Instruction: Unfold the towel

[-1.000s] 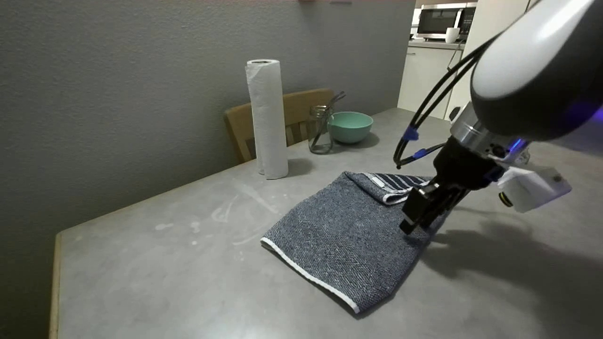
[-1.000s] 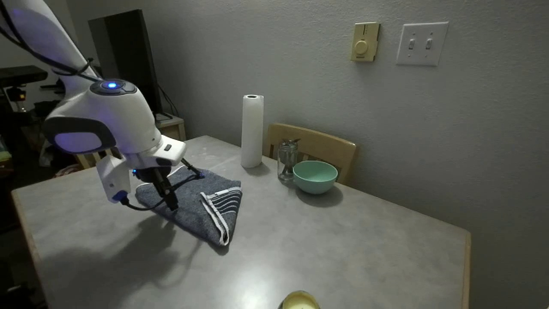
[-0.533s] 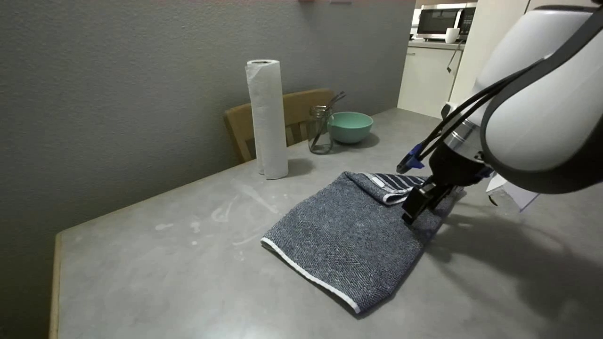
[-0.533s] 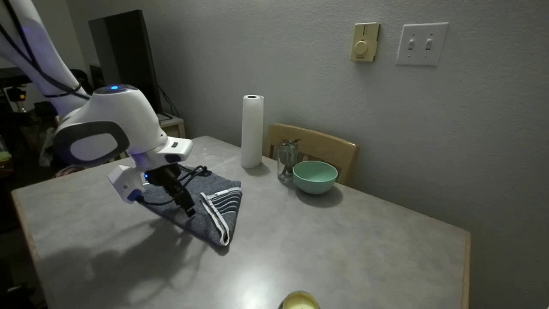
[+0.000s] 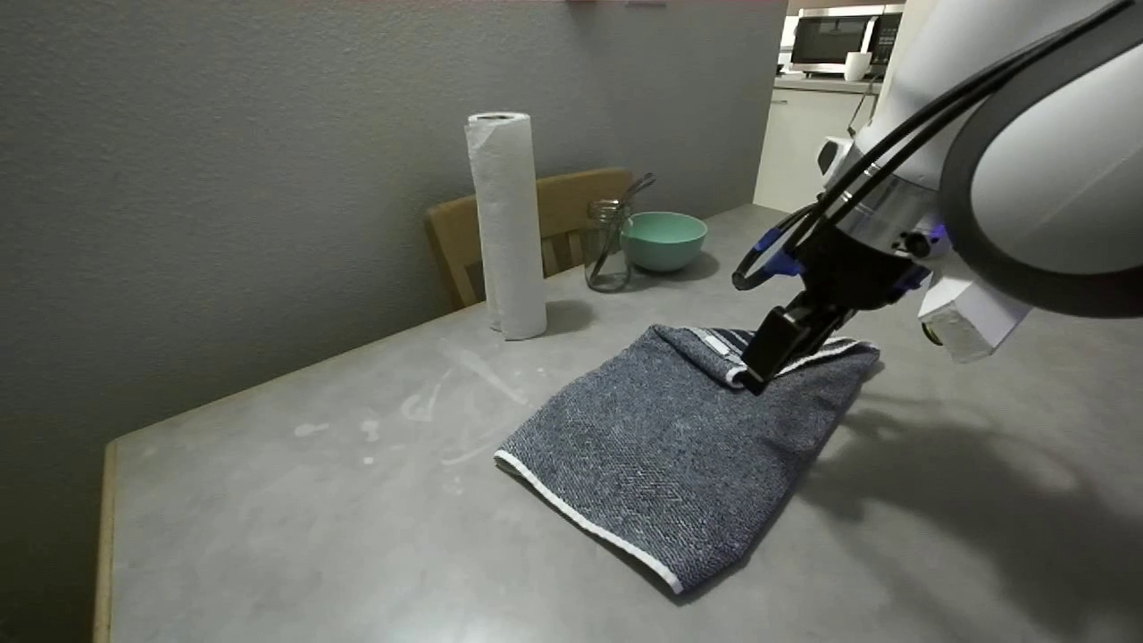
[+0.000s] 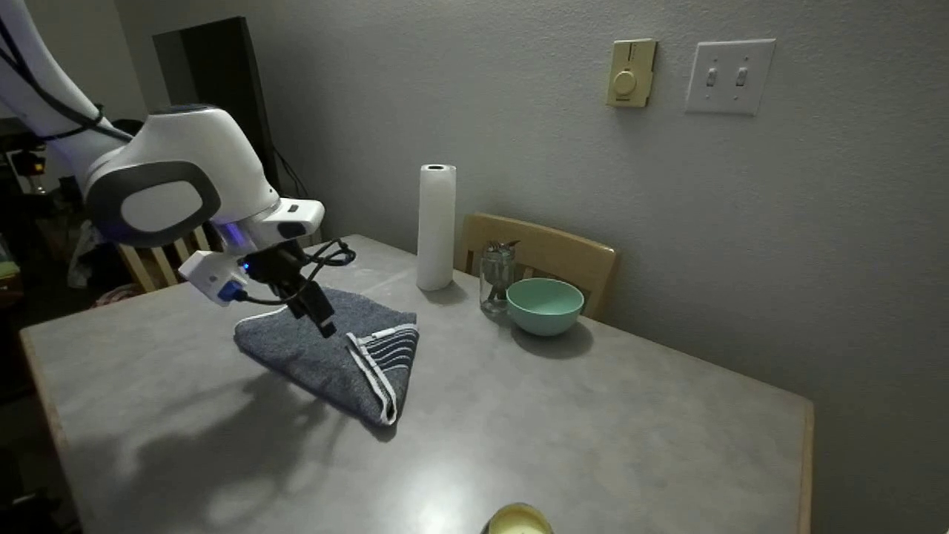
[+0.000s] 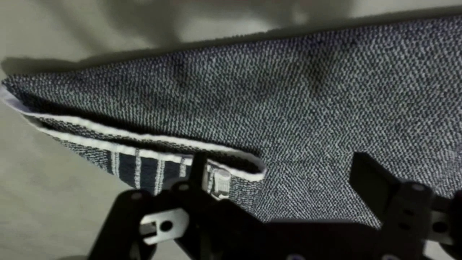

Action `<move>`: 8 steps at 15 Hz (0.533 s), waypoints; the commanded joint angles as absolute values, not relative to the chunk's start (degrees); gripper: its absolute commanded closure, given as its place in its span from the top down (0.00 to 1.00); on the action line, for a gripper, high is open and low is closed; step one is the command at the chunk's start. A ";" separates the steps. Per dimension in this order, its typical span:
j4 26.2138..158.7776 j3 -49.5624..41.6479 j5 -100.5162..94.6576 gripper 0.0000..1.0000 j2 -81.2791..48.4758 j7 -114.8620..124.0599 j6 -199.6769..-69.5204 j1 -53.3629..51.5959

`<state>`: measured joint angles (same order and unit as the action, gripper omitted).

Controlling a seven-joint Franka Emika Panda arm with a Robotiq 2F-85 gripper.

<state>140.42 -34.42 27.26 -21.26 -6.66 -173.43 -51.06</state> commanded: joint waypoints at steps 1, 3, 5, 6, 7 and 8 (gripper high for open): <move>139.05 -40.57 24.65 1.00 -21.76 -3.36 -169.65 -54.96; 137.41 -40.45 26.19 1.00 -21.00 -3.17 -167.15 -53.41; 138.28 -40.09 26.42 1.00 -21.29 -3.68 -169.03 -53.74; 138.50 -34.24 16.56 1.00 -19.01 3.47 -170.10 -46.34; 138.49 -34.26 16.56 1.00 -19.05 3.48 -170.18 -46.40; 138.56 -34.26 16.55 1.00 -19.10 3.48 -170.18 -46.50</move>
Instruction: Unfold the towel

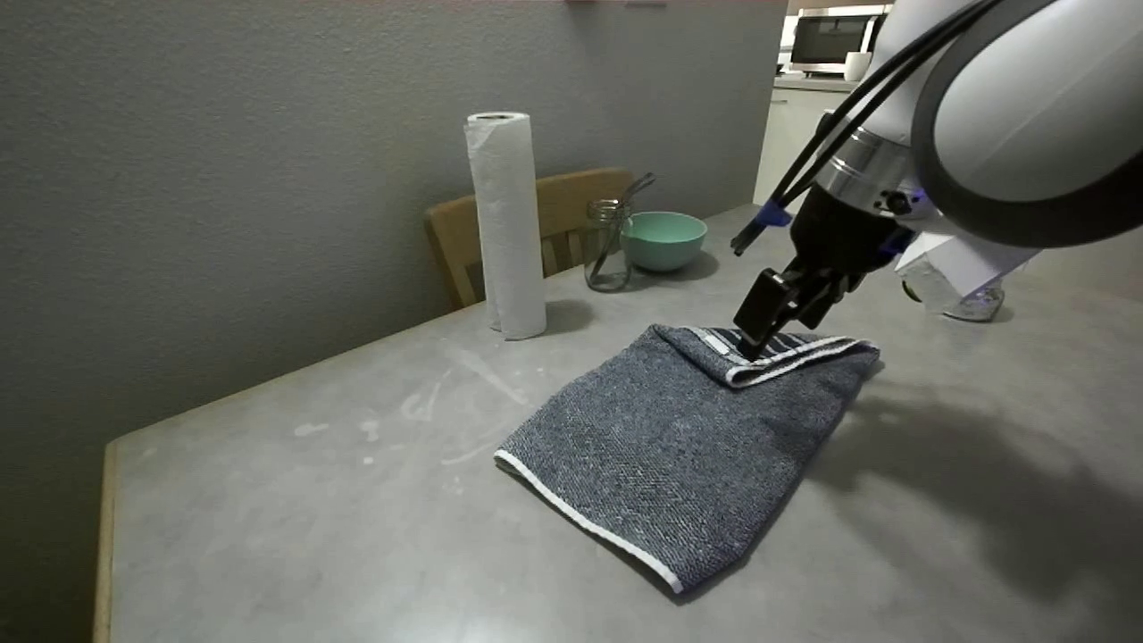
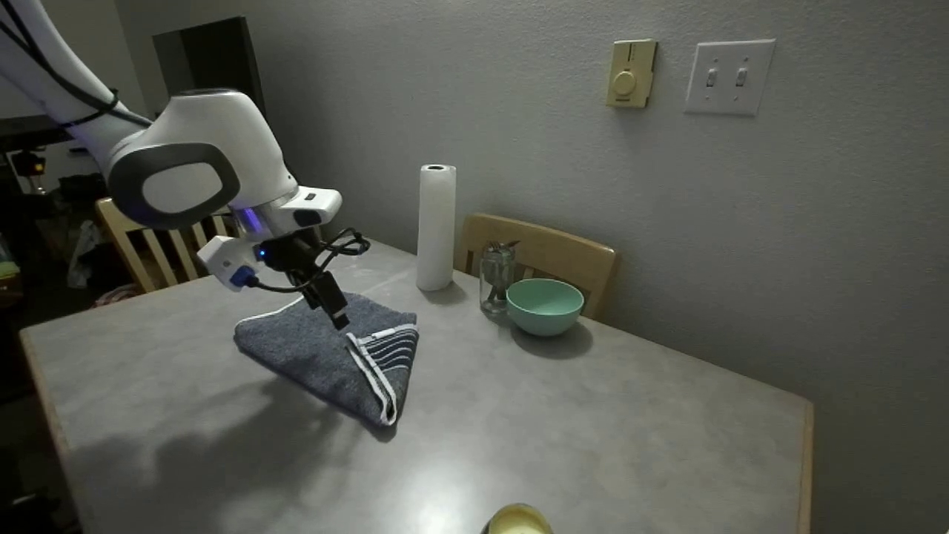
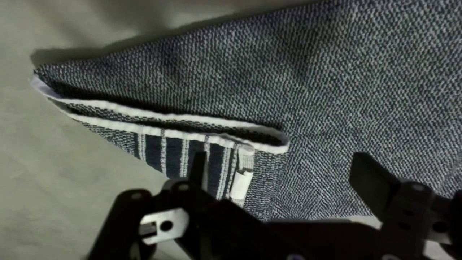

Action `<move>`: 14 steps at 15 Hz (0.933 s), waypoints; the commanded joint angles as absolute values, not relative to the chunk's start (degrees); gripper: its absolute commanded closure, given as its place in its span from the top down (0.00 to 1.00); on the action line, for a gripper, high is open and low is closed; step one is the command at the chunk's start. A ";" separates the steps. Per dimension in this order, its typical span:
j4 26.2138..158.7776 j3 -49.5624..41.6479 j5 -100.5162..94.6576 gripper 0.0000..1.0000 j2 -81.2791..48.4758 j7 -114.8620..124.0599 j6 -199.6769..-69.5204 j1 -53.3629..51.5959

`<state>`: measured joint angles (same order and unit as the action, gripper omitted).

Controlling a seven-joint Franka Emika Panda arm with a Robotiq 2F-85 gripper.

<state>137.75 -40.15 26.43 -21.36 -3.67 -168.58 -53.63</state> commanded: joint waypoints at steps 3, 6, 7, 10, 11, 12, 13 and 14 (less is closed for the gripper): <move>137.69 -31.20 15.83 1.00 -18.88 8.24 -167.13 -44.34; 134.51 -22.70 15.14 1.00 -19.21 16.57 -162.04 -35.89; 133.43 -19.37 15.54 1.00 -19.49 18.46 -161.48 -32.52; 129.88 -13.41 14.73 1.00 -21.22 26.34 -161.38 -25.53; 128.91 -12.33 14.27 1.00 -21.48 28.40 -161.76 -23.77; 127.95 -11.61 14.09 1.00 -21.82 30.19 -161.84 -22.34; 127.04 -11.09 13.89 1.00 -22.18 31.87 -161.59 -21.23; 126.06 -10.23 14.43 1.00 -22.95 32.89 -161.27 -19.73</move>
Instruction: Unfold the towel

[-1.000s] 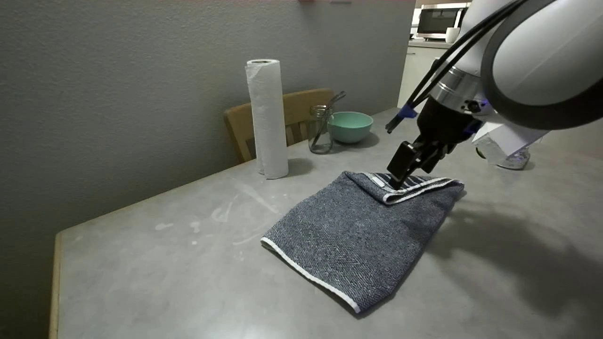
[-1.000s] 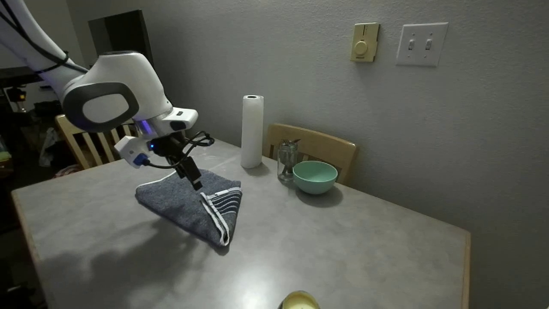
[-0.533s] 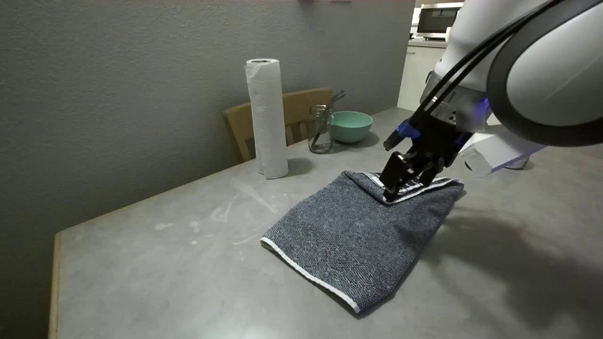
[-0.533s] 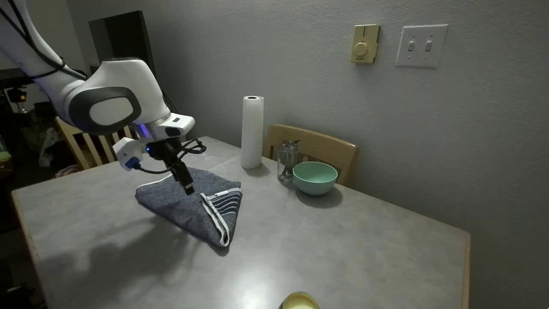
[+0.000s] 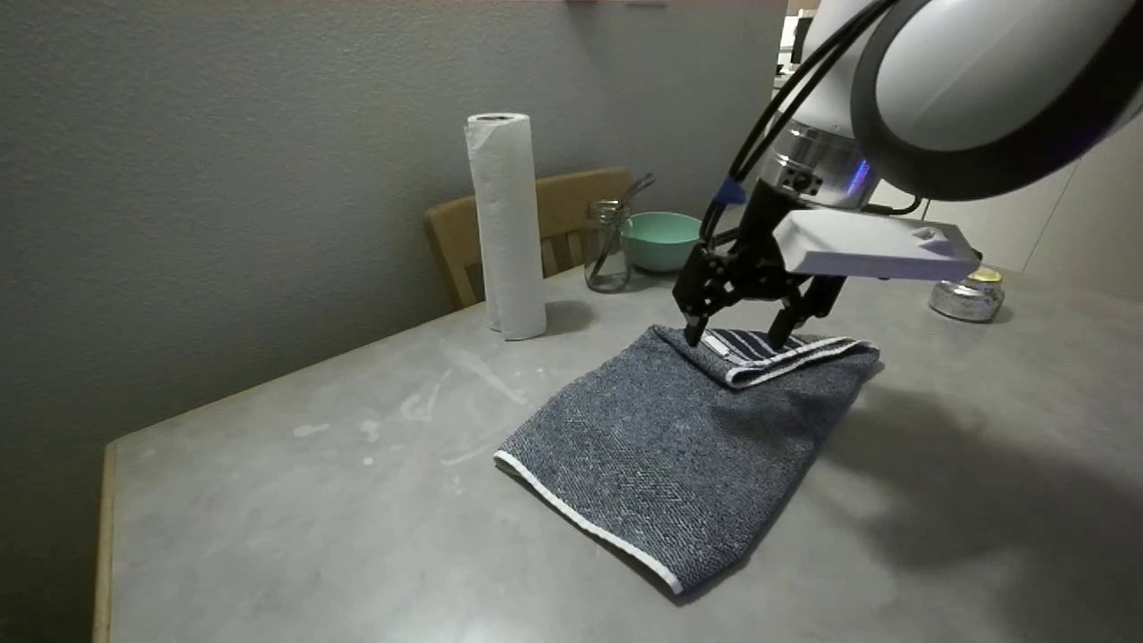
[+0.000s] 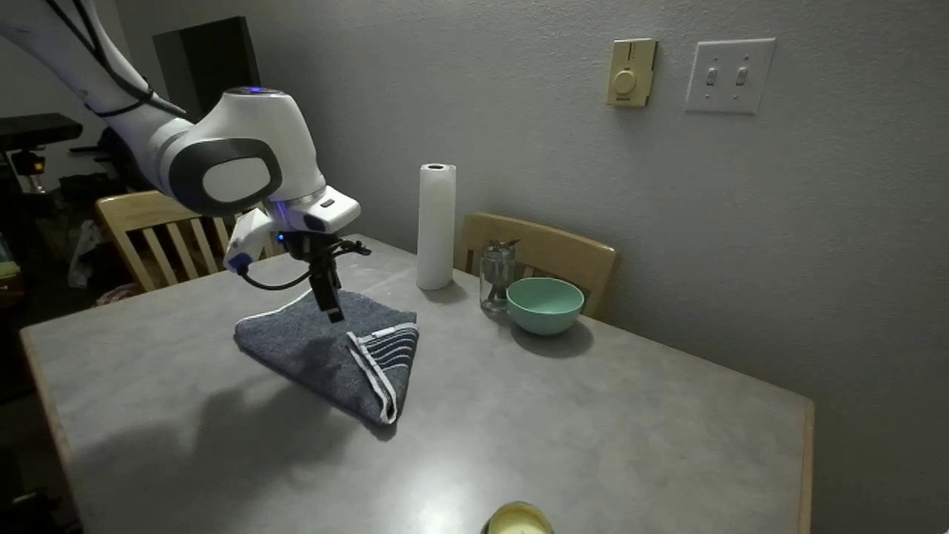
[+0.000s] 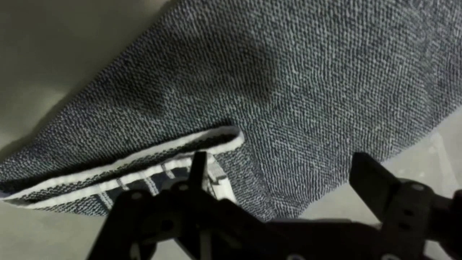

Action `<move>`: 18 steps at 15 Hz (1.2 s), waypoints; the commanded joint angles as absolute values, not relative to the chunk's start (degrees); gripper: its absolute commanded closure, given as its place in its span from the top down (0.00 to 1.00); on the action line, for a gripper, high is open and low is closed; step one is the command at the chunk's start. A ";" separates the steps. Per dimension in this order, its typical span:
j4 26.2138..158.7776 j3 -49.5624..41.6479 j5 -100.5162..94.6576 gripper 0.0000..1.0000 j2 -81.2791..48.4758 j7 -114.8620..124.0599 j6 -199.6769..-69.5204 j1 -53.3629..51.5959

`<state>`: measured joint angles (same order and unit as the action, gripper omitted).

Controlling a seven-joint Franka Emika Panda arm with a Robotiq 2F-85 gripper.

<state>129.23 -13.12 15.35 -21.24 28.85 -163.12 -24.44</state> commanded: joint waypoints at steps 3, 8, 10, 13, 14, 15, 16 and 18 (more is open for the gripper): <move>124.06 -8.31 15.40 1.00 -25.11 35.69 -160.35 -16.49; 120.42 -5.58 15.70 1.00 -28.94 39.48 -157.75 -13.27; 118.96 -4.51 16.19 1.00 -30.07 40.46 -156.77 -12.36; 117.43 -3.62 16.28 1.00 -31.40 41.92 -155.83 -11.66; 117.00 -3.49 16.25 1.00 -31.85 42.50 -155.77 -11.55; 116.62 -3.33 16.26 1.00 -32.17 42.96 -155.45 -11.38; 116.53 -3.29 16.21 0.96 -32.22 43.37 -155.23 -11.26; 116.30 -3.21 16.26 0.82 -32.50 43.96 -155.28 -11.01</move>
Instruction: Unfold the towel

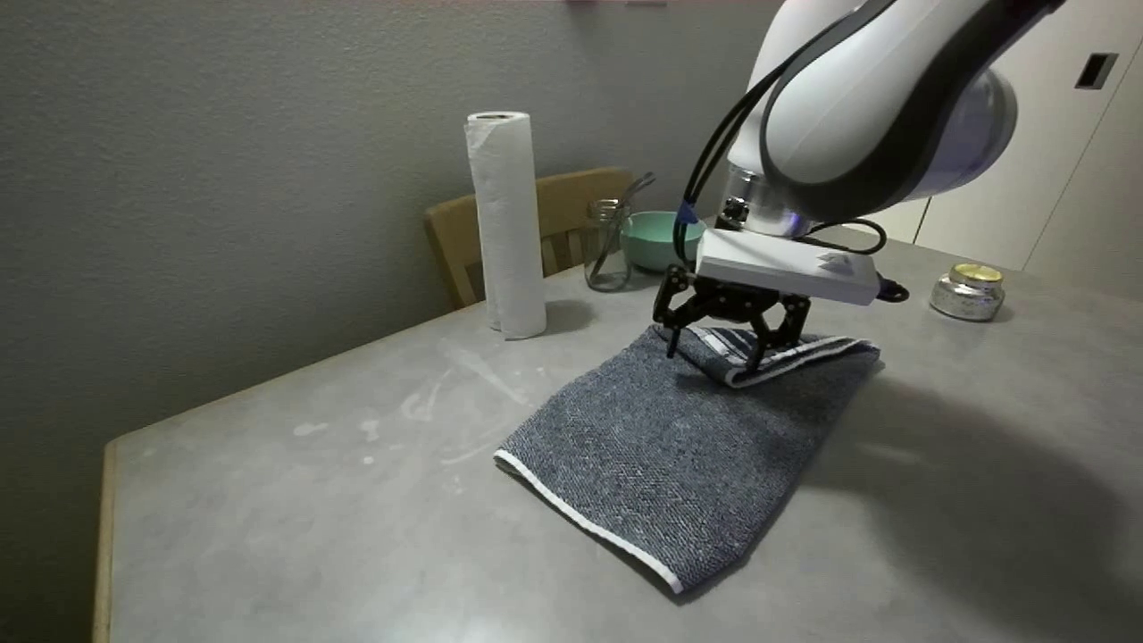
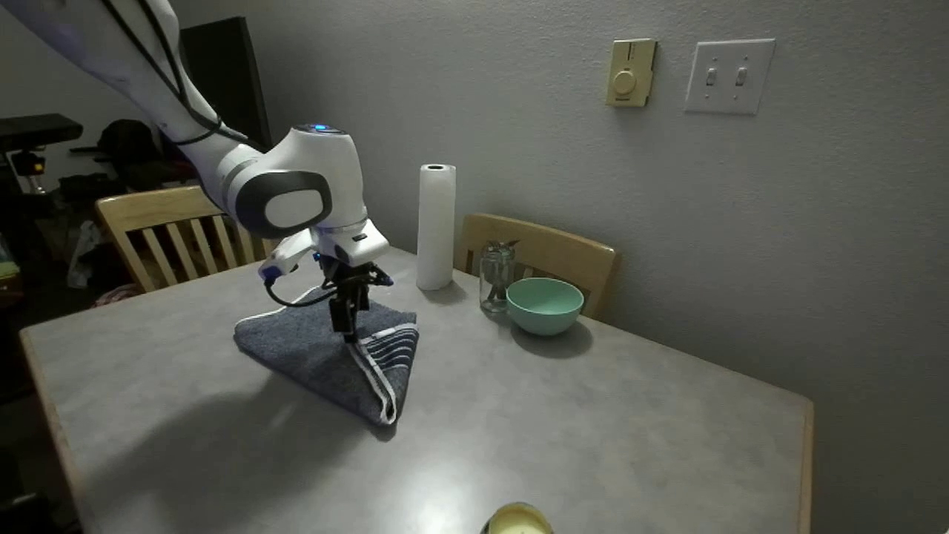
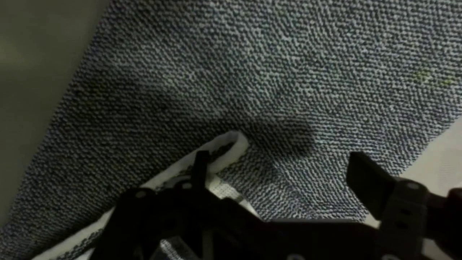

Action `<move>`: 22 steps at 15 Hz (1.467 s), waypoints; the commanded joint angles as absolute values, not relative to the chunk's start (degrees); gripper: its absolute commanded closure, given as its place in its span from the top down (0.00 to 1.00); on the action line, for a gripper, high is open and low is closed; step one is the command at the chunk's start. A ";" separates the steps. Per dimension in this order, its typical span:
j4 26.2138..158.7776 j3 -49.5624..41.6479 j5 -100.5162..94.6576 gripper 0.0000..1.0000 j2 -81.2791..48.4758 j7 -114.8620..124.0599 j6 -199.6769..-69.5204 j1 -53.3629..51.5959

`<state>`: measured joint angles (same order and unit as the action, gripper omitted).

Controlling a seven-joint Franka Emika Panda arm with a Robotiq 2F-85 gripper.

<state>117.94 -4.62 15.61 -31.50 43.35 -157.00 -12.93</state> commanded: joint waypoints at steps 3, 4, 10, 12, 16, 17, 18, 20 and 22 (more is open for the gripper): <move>116.24 -3.24 16.21 0.55 -32.69 44.74 -155.32 -10.78; 116.30 -3.26 16.19 0.47 -32.60 44.95 -155.22 -10.72; 116.39 -3.14 16.21 0.05 -32.52 45.61 -155.09 -10.38; 116.45 -3.03 16.23 0.00 -32.41 45.68 -155.08 -10.32; 116.73 -3.49 15.74 0.00 -31.99 46.20 -155.33 -10.75; 116.95 -3.77 15.53 0.00 -31.60 46.39 -155.50 -10.91; 117.29 -4.02 15.38 0.00 -31.01 46.54 -155.73 -11.01; 118.13 -5.17 14.52 0.00 -29.72 47.34 -156.26 -11.56; 118.85 -6.37 13.76 0.00 -28.35 48.20 -156.62 -11.73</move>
